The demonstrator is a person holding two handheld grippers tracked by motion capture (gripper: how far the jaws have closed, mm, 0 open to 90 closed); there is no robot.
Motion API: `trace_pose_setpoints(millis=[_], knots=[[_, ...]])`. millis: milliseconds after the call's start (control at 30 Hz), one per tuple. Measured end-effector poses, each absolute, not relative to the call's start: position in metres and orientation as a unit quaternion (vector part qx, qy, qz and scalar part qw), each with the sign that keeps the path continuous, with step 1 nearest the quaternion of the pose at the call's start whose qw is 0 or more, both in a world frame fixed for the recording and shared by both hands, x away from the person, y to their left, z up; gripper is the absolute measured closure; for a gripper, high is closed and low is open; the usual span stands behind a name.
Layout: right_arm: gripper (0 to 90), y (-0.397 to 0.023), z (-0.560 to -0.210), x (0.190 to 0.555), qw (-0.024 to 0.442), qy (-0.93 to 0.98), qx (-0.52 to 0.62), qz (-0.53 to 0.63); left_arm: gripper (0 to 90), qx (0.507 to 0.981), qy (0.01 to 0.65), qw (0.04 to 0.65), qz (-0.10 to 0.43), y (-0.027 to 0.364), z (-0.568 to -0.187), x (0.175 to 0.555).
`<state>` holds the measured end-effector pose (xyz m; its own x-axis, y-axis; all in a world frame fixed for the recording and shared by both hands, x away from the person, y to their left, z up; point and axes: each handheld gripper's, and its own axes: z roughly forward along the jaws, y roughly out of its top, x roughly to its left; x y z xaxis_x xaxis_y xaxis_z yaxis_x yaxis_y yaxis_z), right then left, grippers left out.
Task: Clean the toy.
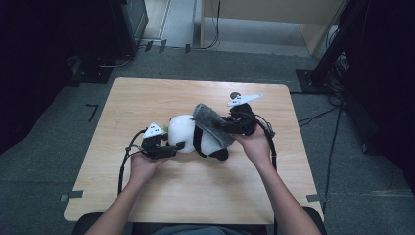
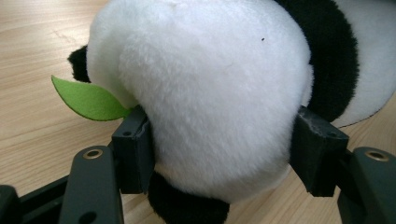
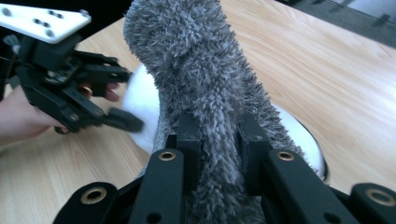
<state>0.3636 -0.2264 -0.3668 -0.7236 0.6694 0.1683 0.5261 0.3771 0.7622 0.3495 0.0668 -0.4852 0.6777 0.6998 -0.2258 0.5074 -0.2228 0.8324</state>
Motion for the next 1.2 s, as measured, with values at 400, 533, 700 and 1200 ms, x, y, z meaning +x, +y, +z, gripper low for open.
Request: trace_pose_setpoints(millis=[400, 533, 700, 1200], knots=[[75.5, -0.147, -0.374, 0.39, 0.051, 0.847, 0.328, 0.416, 32.6, 0.78, 0.388, 0.481, 0.102, 0.066, -0.483, 0.349], [75.4, -0.128, -0.381, 0.396, 0.042, 0.852, 0.324, 0.408, 32.6, 0.779, 0.389, 0.48, 0.101, 0.066, -0.483, 0.349], [75.1, -0.119, -0.392, 0.401, 0.04, 0.859, 0.327, 0.391, 32.7, 0.779, 0.392, 0.479, 0.099, 0.065, -0.482, 0.349], [74.8, -0.168, -0.391, 0.386, 0.075, 0.861, 0.337, 0.373, 34.6, 0.782, 0.404, 0.466, 0.093, 0.063, -0.48, 0.35]])
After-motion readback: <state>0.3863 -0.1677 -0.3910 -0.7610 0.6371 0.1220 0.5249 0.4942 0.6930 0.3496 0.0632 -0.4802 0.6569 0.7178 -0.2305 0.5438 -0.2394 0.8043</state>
